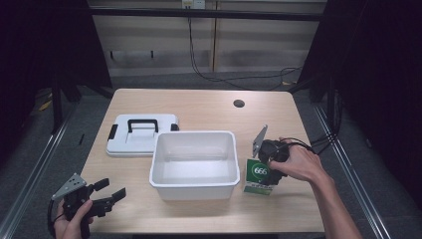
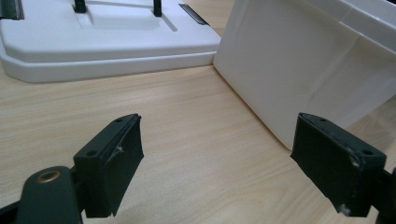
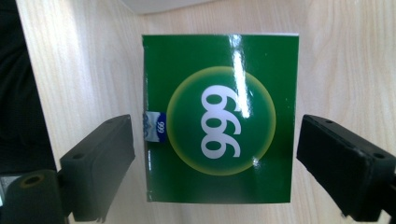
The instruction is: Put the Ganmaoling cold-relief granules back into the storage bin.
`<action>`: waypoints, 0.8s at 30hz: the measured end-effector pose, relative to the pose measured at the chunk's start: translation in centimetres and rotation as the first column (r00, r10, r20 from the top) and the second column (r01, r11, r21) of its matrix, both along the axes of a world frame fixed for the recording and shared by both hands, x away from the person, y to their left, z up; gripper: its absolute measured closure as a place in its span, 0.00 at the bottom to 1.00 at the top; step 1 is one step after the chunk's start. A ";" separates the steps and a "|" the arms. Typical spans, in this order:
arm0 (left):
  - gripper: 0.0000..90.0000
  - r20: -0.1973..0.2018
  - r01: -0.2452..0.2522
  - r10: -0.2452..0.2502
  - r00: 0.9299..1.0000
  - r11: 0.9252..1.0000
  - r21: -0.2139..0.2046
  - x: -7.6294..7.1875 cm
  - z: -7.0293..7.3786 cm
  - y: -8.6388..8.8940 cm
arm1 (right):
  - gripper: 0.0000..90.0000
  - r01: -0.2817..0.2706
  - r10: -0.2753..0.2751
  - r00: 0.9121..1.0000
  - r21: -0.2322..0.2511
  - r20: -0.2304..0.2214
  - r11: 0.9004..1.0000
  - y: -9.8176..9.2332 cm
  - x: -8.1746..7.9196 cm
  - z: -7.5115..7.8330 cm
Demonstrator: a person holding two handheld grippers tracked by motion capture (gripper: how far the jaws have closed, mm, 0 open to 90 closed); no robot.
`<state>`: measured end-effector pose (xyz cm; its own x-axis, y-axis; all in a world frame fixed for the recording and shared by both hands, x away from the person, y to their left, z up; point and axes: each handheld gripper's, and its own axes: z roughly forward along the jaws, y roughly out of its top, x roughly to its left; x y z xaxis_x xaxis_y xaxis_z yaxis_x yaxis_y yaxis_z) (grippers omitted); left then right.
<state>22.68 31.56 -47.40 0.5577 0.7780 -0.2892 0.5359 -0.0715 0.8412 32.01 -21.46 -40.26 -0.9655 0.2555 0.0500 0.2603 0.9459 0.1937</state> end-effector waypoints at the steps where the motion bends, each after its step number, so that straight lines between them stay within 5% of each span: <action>1: 0.18 0.000 0.000 0.000 1.000 1.000 -0.001 0.0 0.0 0.0 | 0.12 0.000 0.000 1.000 0.000 0.000 1.000 0.0 0.0 0.0; 24: 0.18 0.002 -0.006 0.006 1.000 1.000 -0.005 0.0 0.0 0.0 | 0.14 -0.003 0.000 0.999 -0.074 -0.043 0.997 0.9 0.6 -1.9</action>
